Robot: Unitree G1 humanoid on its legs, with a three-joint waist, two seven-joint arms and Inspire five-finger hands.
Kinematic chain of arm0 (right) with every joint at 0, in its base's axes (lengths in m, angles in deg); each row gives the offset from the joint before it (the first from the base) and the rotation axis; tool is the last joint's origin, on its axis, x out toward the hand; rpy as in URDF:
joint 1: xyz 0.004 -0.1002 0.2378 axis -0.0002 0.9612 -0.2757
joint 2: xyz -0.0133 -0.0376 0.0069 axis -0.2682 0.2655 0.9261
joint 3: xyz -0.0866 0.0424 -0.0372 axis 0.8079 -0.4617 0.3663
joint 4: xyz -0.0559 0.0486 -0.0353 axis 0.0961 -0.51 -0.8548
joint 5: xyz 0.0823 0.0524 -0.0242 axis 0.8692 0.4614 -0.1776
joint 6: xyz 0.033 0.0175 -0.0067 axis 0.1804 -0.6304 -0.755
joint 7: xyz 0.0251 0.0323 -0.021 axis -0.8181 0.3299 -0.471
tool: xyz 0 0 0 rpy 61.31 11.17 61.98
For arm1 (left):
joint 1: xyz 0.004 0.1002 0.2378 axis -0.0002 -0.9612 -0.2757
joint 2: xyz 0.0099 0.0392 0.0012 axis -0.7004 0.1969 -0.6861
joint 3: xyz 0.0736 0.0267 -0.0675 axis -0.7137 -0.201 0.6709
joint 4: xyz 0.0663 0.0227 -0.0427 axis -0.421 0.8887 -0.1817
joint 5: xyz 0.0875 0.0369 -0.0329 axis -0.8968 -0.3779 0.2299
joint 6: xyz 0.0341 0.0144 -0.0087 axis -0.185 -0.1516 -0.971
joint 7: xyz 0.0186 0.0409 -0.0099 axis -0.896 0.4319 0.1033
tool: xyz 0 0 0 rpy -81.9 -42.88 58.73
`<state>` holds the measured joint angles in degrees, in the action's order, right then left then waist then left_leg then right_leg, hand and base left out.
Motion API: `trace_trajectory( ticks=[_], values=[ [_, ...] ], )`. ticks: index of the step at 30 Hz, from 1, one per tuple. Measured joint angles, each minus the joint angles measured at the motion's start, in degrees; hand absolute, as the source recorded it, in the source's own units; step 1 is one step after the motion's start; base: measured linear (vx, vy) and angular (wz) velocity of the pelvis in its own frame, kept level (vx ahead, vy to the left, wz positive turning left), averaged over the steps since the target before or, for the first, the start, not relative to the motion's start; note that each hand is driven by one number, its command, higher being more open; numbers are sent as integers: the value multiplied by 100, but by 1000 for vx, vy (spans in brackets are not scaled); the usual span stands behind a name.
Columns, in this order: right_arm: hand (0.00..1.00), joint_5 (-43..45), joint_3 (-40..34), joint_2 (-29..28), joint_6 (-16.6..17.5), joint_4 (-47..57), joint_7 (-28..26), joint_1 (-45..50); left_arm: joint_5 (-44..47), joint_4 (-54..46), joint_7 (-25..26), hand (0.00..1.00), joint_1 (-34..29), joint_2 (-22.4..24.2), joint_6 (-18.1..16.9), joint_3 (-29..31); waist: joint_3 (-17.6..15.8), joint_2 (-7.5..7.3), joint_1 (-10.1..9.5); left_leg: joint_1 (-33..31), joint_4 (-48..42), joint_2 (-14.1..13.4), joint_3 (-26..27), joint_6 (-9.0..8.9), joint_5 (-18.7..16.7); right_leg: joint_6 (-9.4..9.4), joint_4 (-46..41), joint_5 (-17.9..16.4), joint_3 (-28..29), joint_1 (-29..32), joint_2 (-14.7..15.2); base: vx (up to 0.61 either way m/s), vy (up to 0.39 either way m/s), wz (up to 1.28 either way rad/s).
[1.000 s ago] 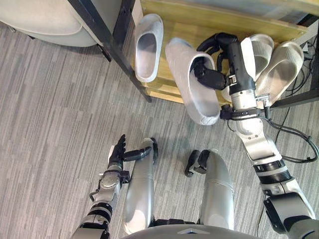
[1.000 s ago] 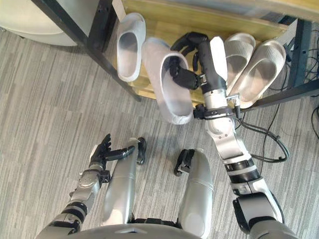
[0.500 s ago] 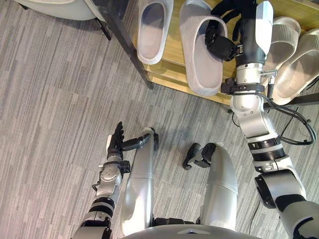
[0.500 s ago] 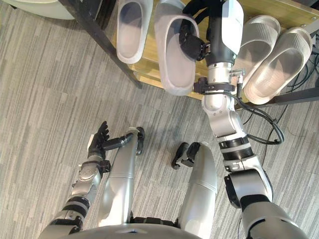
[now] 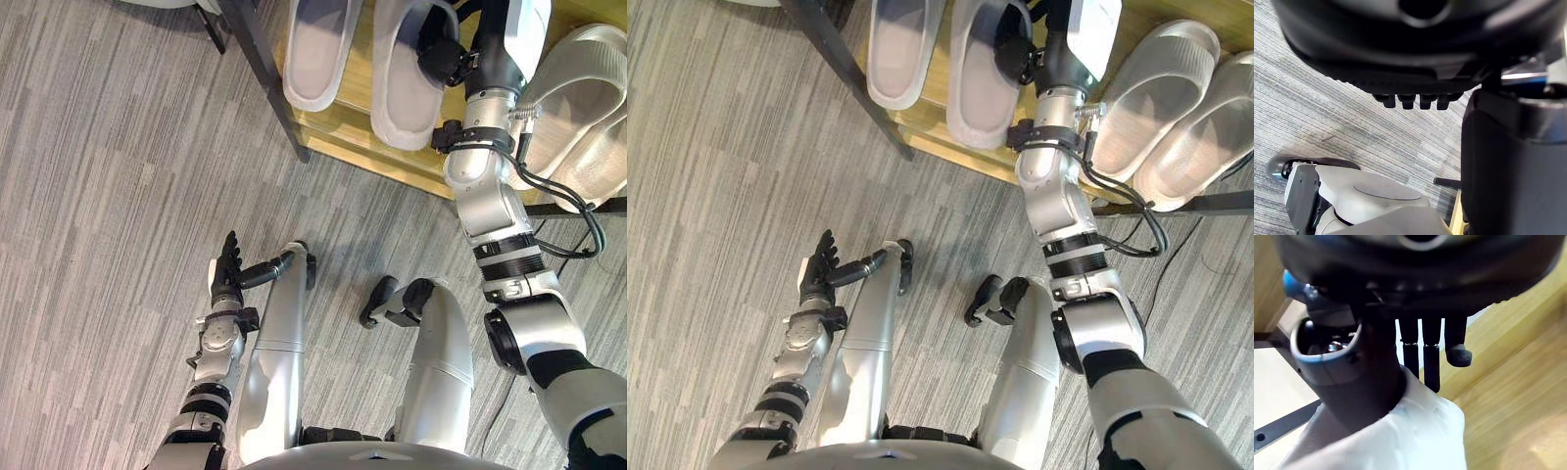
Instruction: Organize the slippers on the shoe rack
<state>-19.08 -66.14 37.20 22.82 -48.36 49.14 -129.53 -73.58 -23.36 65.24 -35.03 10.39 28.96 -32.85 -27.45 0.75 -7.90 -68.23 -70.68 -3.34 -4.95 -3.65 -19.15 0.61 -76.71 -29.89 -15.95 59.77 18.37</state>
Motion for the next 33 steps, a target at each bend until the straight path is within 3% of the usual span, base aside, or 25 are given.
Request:
trace_trajectory(
  ticks=[8,16,17,33],
  values=[
    [0,-35,-48,-11,-205,-623,208,-433,0,40,420,100,-1,78,10,1,1,1,-10,-1,-66,34,-1,1,0,13,-84,-18,9,-5,46,-2,-2,0],
    [0,-42,-28,-13,-252,-937,208,-694,0,61,420,100,-1,92,19,-15,5,8,-20,29,-60,72,0,2,4,20,-94,-36,0,-45,83,3,-5,1],
    [100,-45,-7,-13,-252,-961,208,-699,0,71,418,100,-1,92,20,-19,6,9,-20,41,-58,75,0,2,3,19,-94,-40,-2,-58,88,9,-10,3],
    [100,-339,228,-296,-264,-1025,268,-716,-1,190,467,100,4,146,62,-109,113,158,-92,29,-41,76,0,3,3,28,-81,-47,-23,-59,92,0,0,0]
  ],
)
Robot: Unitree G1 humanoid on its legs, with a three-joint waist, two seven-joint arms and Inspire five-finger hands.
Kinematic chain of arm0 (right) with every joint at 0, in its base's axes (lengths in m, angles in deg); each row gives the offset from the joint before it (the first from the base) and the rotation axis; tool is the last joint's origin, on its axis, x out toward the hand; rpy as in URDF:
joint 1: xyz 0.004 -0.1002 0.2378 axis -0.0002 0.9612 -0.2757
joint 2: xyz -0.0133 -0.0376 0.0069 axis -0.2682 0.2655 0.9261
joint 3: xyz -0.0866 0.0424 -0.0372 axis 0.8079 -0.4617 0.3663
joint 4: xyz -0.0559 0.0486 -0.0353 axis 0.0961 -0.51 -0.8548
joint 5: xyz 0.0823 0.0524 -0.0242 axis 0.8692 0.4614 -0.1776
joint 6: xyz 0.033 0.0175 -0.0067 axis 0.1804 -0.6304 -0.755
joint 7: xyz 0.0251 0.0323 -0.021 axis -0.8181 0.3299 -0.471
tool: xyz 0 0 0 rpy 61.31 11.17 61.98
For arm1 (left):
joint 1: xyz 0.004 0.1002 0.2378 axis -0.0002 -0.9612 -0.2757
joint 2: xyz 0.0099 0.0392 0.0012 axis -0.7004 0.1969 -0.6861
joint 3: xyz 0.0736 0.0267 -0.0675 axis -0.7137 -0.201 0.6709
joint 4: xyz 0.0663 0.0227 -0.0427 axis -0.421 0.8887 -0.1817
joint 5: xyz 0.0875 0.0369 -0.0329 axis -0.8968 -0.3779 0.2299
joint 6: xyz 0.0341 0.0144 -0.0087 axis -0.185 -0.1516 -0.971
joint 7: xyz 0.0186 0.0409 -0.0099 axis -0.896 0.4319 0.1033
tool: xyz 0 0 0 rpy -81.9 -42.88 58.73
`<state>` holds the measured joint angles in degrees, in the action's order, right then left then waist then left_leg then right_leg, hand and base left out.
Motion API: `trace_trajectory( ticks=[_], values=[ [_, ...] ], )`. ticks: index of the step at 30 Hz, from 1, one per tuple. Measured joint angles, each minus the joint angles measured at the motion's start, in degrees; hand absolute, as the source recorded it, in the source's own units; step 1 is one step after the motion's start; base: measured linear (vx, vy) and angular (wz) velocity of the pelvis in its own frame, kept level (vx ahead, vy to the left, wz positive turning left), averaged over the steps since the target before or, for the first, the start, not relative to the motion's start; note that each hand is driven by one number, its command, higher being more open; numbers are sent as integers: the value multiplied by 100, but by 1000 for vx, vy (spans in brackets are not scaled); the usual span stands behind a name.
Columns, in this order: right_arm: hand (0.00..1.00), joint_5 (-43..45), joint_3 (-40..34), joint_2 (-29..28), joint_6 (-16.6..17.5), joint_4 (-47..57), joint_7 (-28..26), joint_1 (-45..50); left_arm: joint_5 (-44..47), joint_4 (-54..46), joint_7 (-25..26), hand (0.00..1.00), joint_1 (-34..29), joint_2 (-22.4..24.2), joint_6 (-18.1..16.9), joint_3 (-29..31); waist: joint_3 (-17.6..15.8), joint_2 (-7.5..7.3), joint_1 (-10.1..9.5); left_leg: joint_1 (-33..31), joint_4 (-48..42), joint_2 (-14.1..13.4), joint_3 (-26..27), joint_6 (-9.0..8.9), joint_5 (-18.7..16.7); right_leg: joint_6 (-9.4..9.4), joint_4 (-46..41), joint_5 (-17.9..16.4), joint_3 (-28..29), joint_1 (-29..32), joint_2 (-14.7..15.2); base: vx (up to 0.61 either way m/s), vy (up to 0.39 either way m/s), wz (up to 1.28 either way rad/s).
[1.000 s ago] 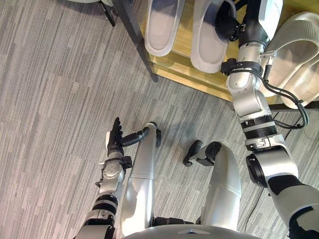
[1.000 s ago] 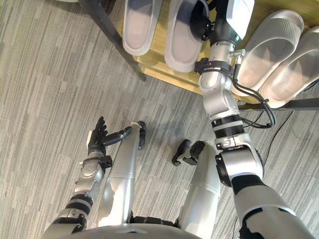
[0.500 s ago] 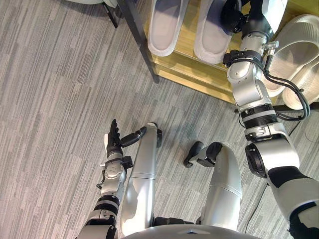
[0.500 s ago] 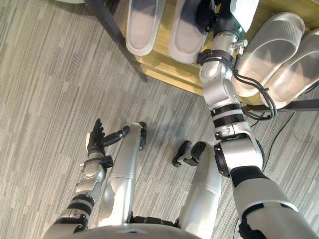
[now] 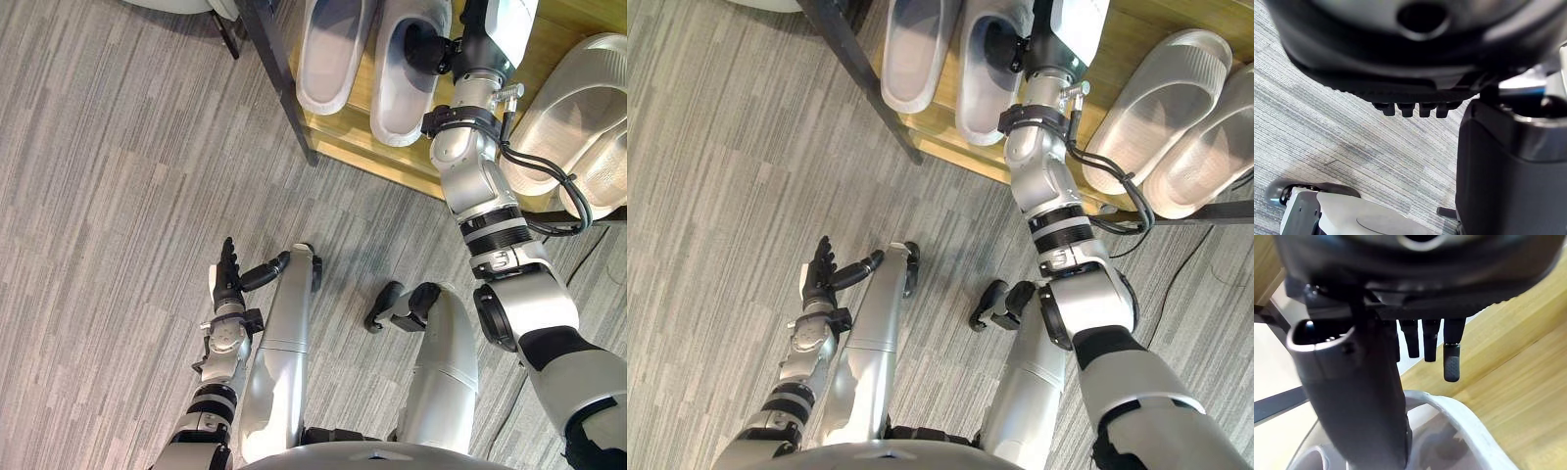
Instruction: Organize the slippers on the shoe rack
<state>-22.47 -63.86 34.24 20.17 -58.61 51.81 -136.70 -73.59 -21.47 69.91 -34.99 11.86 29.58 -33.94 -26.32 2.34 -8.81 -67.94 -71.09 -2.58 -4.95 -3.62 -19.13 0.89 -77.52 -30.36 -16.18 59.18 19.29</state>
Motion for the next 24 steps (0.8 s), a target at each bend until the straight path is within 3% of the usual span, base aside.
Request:
trace_trajectory(
  ticks=[9,24],
  values=[
    [100,20,-57,-228,-1,211,42,132,0,68,63,100,1,9,84,0,42,24,13,59,3,-22,29,0,-1,1,0,0,32,-30,-15,0,0,0],
    [100,375,-504,-934,26,1681,193,1562,-1,285,81,100,-2,2,292,109,88,22,34,232,127,-115,80,-6,-7,4,110,2,56,-149,-102,1,-2,-2]
  ],
)
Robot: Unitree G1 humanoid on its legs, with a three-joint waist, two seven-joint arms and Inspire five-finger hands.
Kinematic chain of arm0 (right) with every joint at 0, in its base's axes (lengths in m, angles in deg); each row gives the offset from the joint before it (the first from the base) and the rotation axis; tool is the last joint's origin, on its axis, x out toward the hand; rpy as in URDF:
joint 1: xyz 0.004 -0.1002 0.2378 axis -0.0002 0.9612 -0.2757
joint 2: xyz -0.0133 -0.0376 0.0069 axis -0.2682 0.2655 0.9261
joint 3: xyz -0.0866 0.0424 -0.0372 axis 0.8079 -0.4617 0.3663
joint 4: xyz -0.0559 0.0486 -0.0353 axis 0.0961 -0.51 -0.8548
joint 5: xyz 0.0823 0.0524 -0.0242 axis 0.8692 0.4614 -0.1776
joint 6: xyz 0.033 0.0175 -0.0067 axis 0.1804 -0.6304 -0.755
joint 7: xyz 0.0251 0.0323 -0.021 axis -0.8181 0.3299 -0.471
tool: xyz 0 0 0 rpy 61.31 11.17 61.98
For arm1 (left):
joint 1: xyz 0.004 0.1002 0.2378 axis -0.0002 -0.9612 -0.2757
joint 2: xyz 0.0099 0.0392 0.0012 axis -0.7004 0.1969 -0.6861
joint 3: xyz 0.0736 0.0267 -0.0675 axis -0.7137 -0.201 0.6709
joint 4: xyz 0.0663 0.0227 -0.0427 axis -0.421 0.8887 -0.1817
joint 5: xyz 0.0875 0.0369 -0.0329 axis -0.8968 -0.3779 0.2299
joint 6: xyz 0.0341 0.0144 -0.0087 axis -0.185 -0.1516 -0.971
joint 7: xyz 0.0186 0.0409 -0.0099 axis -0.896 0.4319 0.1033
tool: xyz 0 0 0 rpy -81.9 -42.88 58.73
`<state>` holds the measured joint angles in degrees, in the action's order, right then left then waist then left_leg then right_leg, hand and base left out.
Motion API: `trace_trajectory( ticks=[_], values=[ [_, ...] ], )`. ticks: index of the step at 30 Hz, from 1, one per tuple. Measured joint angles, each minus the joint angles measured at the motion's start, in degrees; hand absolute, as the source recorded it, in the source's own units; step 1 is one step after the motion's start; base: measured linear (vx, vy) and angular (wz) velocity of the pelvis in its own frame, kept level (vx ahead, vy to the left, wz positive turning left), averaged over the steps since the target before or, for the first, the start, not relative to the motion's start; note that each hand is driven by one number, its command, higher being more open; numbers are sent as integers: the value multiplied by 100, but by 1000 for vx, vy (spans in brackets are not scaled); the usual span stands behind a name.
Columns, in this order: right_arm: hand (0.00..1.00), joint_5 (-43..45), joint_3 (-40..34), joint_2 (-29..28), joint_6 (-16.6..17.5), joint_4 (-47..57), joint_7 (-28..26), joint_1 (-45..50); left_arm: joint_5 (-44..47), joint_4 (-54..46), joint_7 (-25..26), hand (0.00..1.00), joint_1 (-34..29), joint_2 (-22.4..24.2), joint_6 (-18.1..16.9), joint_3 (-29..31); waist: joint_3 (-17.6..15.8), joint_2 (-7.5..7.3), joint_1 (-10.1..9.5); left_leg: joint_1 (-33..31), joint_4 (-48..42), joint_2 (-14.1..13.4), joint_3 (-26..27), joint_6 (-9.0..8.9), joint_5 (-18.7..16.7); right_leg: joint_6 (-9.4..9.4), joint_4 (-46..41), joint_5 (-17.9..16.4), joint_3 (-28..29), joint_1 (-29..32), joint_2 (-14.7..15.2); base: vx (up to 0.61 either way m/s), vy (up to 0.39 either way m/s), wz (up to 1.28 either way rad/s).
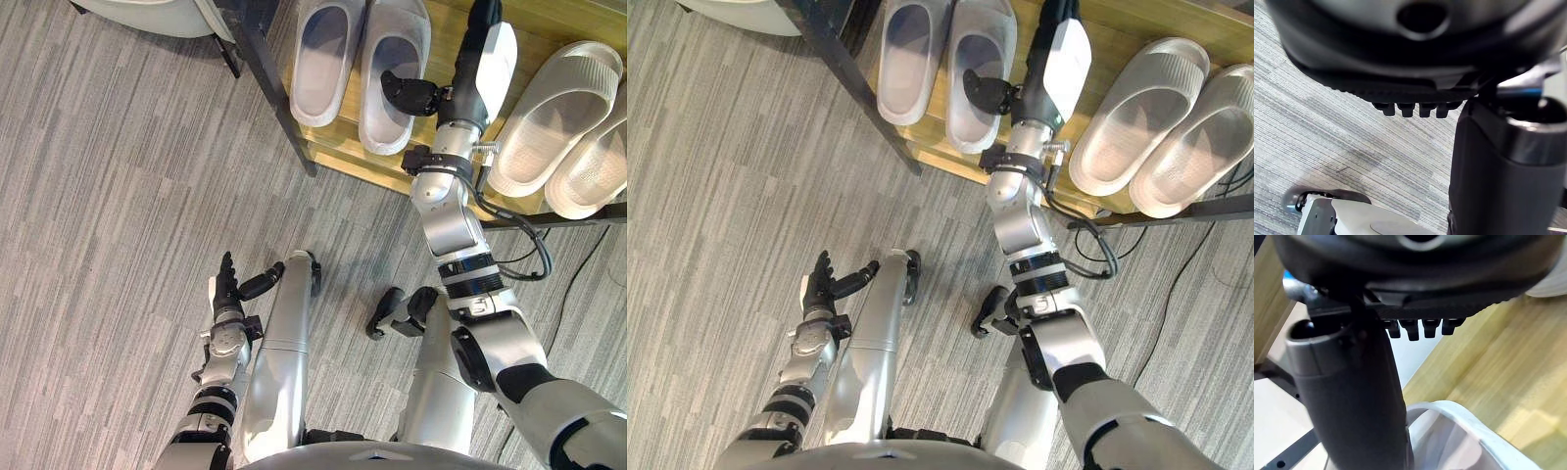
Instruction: Organize the slippers on the shoe rack
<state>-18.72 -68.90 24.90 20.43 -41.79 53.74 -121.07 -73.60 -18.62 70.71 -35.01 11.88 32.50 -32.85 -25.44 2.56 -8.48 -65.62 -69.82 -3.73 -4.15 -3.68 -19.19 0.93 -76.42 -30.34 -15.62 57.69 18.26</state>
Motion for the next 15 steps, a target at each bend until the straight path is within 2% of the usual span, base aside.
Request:
trace_trajectory(
  ticks=[8,13,15],
  values=[
    [100,436,-9,-578,269,517,132,794,-15,248,3,100,-36,-15,307,111,0,-1,30,65,79,-33,5,-20,-12,-3,101,2,-11,-57,-49,0,0,0],
    [100,931,3,-801,567,527,104,1062,-129,261,4,100,-39,-13,335,141,-1,-3,41,66,90,-53,7,-28,-18,-9,126,7,-9,-56,-72,0,0,0],
    [100,1391,16,-807,805,545,-50,1147,-131,262,-17,100,-39,-7,337,179,-6,-11,42,69,104,-60,11,-29,-19,-10,139,10,-8,-55,-79,0,0,0]
  ],
)
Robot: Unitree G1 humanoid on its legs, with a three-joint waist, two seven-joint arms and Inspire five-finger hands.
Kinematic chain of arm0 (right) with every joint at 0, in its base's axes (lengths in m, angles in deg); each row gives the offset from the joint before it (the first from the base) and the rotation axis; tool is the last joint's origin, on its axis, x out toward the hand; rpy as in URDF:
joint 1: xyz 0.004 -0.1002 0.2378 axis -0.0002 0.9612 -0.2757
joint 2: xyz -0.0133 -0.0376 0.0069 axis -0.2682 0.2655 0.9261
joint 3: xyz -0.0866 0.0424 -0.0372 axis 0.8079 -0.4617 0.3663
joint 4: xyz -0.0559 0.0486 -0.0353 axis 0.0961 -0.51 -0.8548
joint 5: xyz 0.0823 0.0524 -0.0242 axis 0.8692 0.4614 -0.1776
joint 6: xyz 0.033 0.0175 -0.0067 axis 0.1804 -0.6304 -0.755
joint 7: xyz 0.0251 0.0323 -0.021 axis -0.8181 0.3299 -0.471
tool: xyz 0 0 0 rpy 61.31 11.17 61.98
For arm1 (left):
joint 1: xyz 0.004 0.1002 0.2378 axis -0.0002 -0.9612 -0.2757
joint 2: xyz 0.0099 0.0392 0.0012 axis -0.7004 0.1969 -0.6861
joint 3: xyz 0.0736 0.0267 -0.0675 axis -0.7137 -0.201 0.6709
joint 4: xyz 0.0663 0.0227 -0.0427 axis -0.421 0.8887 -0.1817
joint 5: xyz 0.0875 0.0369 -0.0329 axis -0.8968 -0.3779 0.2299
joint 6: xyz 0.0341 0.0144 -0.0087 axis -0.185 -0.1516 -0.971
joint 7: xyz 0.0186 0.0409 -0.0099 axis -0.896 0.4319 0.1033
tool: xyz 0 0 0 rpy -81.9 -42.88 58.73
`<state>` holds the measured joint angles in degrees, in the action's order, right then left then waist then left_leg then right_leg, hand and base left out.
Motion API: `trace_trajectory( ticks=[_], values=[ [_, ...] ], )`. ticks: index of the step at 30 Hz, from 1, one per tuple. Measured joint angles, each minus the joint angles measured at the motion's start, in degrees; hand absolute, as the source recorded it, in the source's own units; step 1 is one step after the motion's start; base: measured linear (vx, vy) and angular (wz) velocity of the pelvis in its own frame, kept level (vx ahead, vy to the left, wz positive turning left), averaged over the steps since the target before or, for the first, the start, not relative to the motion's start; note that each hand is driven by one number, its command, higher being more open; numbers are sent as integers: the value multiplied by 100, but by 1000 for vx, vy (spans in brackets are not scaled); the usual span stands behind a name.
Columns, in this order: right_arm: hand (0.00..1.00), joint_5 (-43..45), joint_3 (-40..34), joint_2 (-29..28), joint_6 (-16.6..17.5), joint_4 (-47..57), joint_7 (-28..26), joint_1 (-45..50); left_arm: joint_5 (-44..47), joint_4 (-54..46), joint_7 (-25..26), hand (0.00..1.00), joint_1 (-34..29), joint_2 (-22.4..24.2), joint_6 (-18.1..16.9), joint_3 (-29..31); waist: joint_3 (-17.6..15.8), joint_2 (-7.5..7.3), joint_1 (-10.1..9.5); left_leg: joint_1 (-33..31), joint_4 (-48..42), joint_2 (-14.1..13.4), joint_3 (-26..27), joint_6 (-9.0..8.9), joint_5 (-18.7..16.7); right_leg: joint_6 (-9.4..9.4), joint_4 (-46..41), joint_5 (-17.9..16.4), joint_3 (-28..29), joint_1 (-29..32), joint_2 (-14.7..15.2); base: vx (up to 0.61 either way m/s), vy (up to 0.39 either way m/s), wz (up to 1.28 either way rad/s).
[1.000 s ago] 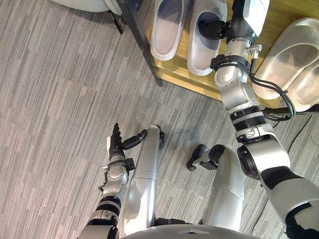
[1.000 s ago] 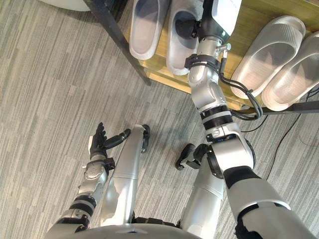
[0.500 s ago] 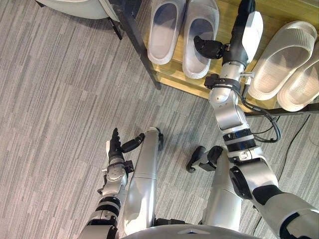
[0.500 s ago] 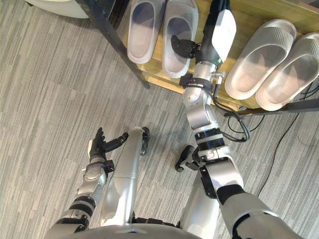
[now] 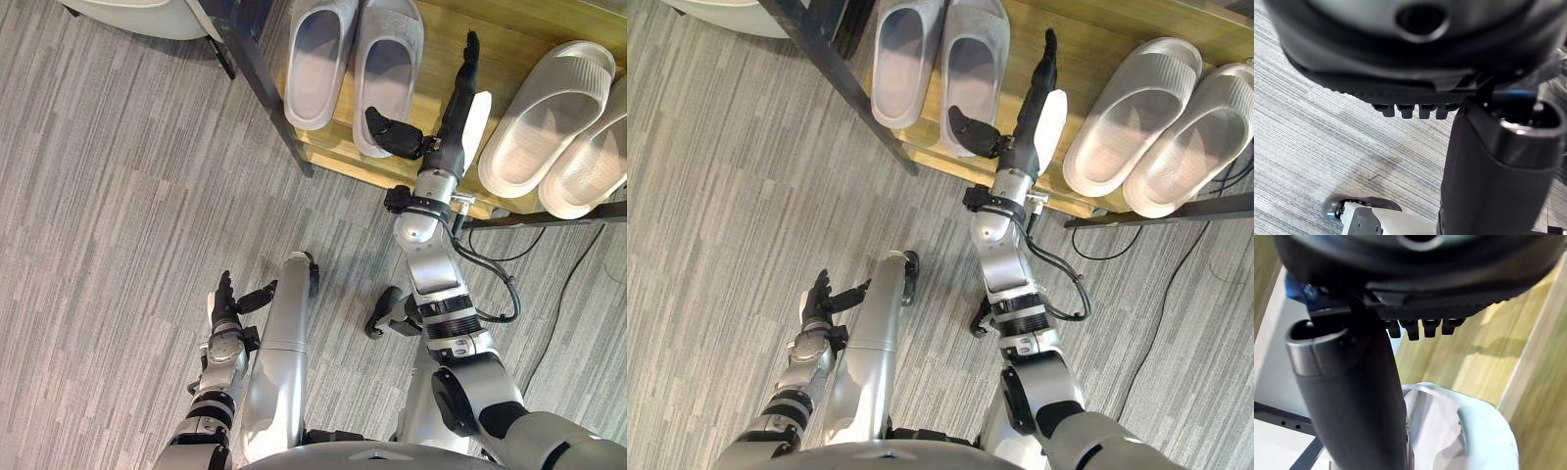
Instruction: Organize the slippers on the shoe rack
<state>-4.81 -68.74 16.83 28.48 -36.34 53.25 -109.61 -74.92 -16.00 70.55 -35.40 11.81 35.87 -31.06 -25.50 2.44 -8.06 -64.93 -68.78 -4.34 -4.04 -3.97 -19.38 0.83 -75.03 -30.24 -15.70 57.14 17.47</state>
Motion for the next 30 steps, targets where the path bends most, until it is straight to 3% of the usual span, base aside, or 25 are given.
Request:
trace_trajectory(
  ticks=[11,17,30],
  values=[
    [100,1306,280,-19,555,39,-803,20,-4,-25,-67,100,-2,-2,-5,71,-30,-53,-1,16,37,-3,12,-12,-6,-7,36,3,6,-3,-6,0,0,0],
    [100,1976,431,-195,729,39,-968,19,-1,-27,-118,100,-3,8,-20,241,-70,-123,11,47,38,-3,12,-14,-7,-9,35,2,8,-30,-5,0,0,0],
    [100,3375,466,-249,1129,-145,-1006,-157,5,-12,-112,100,-2,13,-28,252,-74,-126,7,69,69,5,13,-37,-4,-10,36,0,8,-33,2,0,0,0]
  ],
)
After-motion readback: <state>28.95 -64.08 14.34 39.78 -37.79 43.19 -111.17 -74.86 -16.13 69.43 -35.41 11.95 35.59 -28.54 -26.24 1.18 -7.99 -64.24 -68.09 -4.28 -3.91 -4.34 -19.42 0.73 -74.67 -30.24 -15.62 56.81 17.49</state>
